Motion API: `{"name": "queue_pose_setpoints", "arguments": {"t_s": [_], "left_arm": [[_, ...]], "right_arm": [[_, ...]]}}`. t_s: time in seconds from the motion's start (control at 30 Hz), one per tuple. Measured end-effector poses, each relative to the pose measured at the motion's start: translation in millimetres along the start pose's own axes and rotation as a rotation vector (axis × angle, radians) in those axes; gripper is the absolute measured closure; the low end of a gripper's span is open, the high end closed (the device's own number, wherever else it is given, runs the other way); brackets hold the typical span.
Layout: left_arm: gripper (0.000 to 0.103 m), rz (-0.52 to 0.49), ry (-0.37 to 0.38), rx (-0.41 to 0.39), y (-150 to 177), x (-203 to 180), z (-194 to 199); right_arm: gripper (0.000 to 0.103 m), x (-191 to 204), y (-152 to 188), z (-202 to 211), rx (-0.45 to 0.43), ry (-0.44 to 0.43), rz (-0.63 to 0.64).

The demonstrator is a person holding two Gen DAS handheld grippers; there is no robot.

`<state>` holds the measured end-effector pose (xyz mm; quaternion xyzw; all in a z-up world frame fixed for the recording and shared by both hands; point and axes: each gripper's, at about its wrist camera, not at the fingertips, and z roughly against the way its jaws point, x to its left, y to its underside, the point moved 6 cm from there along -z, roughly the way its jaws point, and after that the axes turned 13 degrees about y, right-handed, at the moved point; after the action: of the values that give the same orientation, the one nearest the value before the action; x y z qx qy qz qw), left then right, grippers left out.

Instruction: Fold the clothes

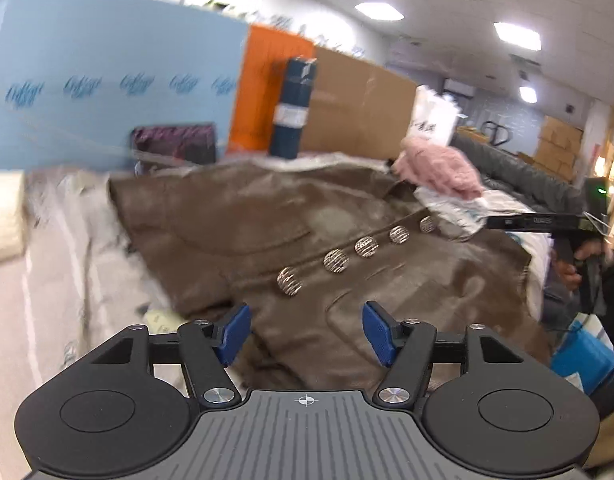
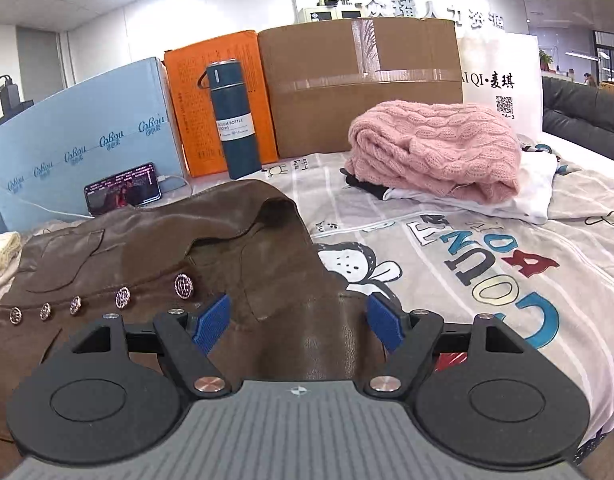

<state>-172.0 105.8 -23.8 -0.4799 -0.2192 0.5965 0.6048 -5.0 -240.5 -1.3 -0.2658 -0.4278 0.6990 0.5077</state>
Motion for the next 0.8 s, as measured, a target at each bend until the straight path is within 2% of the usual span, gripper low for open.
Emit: {"name": "queue_pose_setpoints", "arguments": {"t_s": [0.1, 0.2, 0.33, 0.37, 0.4, 0.53, 0.67, 0.73, 0.8], "left_arm": [[0.041, 0.075, -0.013, 0.013, 3, 11, -7], [0.04, 0.1, 0.048, 0.002, 0, 13, -13], [0.043, 0.118, 0.068, 0.035, -2, 19, -27], [0.067, 0.104, 0.066, 0.029, -2, 15, -24], [0.099, 0.087, 0.062, 0.022, -1, 11, -20], [0.102, 0.022, 0.046, -0.006, 0, -4, -5], [0.101, -0.014, -0.001, -0.024, 2, -11, 17], [0.1, -0.022, -0.029, -0.004, 6, -9, 12], [0.096, -0.03, -0.057, 0.017, 10, -7, 8]], "right_arm": [[0.029, 6, 4, -4, 0.006, -0.016, -0.001], [0.029, 11, 7, -9, 0.012, -0.024, 0.0], [0.029, 14, 11, -13, 0.02, -0.027, -0.005], [0.029, 15, 12, -14, 0.022, -0.027, -0.006], [0.029, 15, 14, -14, 0.022, -0.026, -0.005], [0.029, 13, 14, -9, 0.007, -0.024, -0.002], [0.028, 6, 11, -3, -0.018, -0.017, 0.004], [0.026, 2, 12, -3, -0.019, 0.006, 0.0], [0.026, -4, 16, -6, -0.005, 0.071, 0.015]]}}
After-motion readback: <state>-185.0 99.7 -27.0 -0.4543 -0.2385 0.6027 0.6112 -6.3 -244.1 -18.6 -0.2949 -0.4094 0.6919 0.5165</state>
